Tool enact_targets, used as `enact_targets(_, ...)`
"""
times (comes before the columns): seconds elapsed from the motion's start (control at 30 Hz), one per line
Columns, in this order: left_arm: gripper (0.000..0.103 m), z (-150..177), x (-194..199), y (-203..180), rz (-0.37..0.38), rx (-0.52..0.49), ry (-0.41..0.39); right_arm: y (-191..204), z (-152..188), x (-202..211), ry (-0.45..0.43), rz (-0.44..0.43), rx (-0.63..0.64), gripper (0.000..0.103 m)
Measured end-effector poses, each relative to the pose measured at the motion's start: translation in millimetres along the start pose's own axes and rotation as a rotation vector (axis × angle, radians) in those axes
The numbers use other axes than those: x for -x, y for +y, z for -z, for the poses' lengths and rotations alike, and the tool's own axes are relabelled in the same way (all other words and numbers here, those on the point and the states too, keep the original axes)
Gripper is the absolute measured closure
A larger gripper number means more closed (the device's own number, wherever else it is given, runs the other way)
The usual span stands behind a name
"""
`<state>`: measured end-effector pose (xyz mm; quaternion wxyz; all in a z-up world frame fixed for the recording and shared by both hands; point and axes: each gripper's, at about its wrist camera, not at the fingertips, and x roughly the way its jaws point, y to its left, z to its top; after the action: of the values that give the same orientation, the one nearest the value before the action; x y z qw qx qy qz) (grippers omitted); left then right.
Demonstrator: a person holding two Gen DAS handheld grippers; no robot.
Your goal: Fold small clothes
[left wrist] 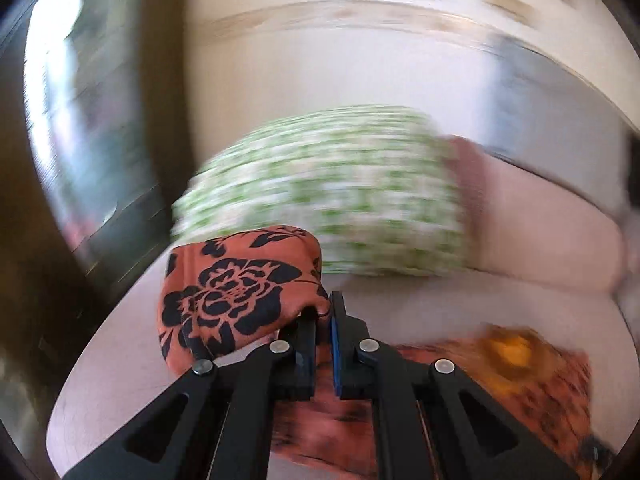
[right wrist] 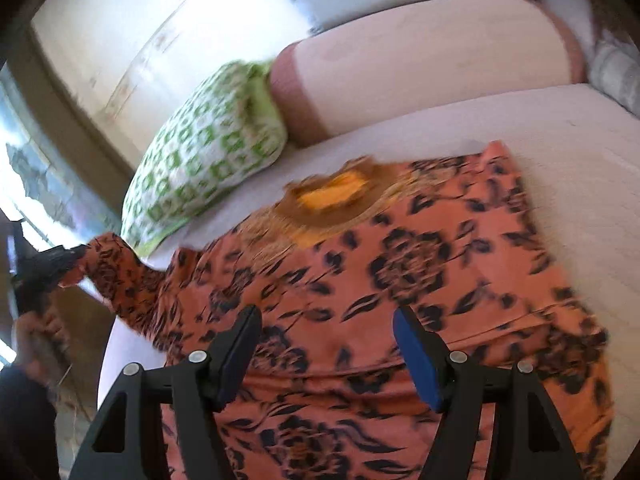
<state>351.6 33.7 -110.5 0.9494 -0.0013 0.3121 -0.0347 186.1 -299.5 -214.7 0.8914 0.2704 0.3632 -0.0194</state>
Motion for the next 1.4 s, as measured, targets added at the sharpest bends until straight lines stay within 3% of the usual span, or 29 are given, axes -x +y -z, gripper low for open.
enact_targets(0.1,0.098,3,19,-89,0.117,-0.138,0.005,-28,-11,11,-0.027,0.0,-0.081,0.031)
enact_targets(0.23,0.093,23,31,-192,0.301,-0.287,0.099,-64,-25,25,-0.069,0.007,-0.179,0.031)
enact_targets(0.27,0.08,30,30,-216,0.339,-0.349,0.141,-73,-28,28,-0.078,0.012,-0.199,0.031)
enact_targets(0.3,0.059,39,31,-239,0.35,-0.415,0.183,-81,-31,30,-0.083,0.016,-0.22,0.031)
enact_targets(0.37,0.037,47,35,-253,0.352,-0.459,0.192,-96,-36,34,-0.088,0.012,-0.262,0.03)
enact_targets(0.5,0.033,37,41,-221,0.442,-0.365,0.155,-116,-42,34,-0.086,0.018,-0.311,0.027)
enact_targets(0.6,0.02,34,34,-172,0.368,-0.199,0.114,-117,-43,26,-0.07,0.023,-0.309,0.027)
enact_targets(0.7,0.02,51,13,-119,0.209,-0.052,0.111,-111,-45,7,-0.031,-0.026,-0.317,0.027)
enact_targets(0.87,0.02,109,-36,-54,0.008,0.134,0.196,-95,-42,-19,0.007,-0.105,-0.334,0.025)
enact_targets(0.97,0.02,136,-53,-43,-0.082,0.119,0.199,-84,-45,-32,0.004,-0.145,-0.361,0.024)
enact_targets(1.07,0.02,150,-77,-46,-0.115,0.081,0.324,-63,-52,-47,0.005,-0.127,-0.332,0.022)
enact_targets(1.13,0.02,159,-85,-49,-0.102,0.082,0.366,-47,-57,-58,0.009,-0.11,-0.288,0.022)
enact_targets(1.23,0.02,160,-86,-54,-0.115,0.043,0.37,-26,-62,-77,0.001,-0.058,-0.221,0.022)
enact_targets(1.4,0.021,164,-86,-63,-0.122,-0.011,0.352,-19,-64,-108,0.03,-0.034,-0.235,0.022)
